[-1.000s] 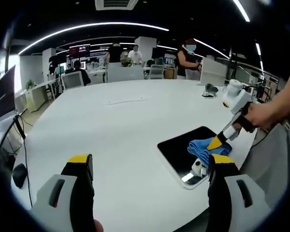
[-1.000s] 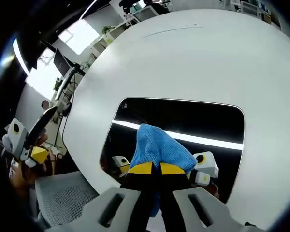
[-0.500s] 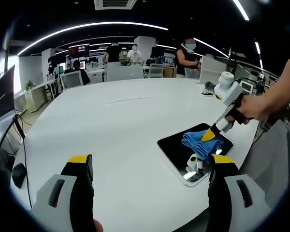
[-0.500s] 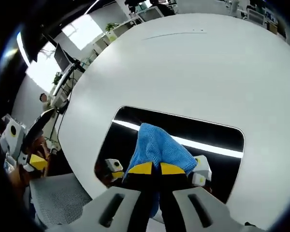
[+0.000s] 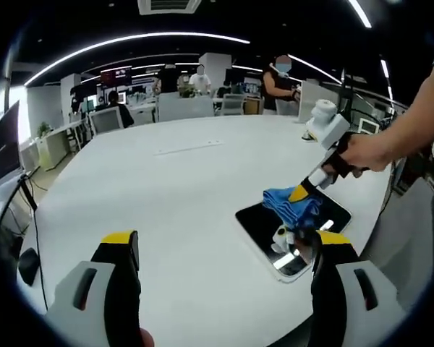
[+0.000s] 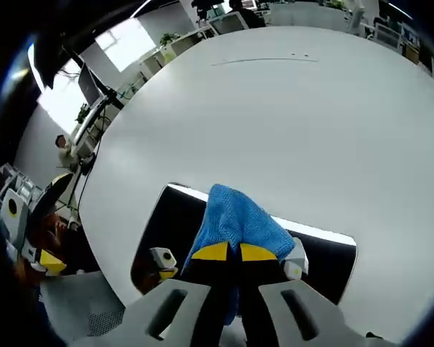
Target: Wipe the mirror surface with the cleaning cloth until all visible marks leave the cleaned area.
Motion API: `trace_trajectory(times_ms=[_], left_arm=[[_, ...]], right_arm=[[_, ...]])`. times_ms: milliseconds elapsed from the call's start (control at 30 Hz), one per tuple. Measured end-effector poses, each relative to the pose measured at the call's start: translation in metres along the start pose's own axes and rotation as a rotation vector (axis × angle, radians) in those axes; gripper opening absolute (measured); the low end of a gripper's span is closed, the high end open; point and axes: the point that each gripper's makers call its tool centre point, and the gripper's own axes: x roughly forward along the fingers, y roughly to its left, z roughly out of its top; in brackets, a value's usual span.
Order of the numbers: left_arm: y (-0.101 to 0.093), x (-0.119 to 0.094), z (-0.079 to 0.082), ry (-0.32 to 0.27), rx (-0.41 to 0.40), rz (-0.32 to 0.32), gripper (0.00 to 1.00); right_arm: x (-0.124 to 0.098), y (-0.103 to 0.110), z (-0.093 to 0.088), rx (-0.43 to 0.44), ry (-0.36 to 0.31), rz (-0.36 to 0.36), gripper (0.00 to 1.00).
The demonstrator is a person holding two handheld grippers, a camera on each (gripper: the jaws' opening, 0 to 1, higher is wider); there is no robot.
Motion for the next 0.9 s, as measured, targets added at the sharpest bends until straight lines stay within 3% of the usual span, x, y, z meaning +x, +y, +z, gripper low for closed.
trace_trajectory(times_ms=[200, 533, 900], left_arm=[[0.006, -0.003, -0.005, 0.010, -0.011, 0.007, 0.99], [0.007, -0.006, -0.010, 0.038, 0.016, -0.005, 0.99], [0.012, -0.005, -0.003, 0.009, -0.072, 0.015, 0.99]], right_arm=[[0.005, -0.009, 0.015, -0.019, -0.004, -0.017, 0.00], [0.005, -0.010, 0.014, -0.074, -0.002, -0.006, 0.00], [0.000, -0.020, 0.013, -0.055, 0.006, -0.009, 0.00]])
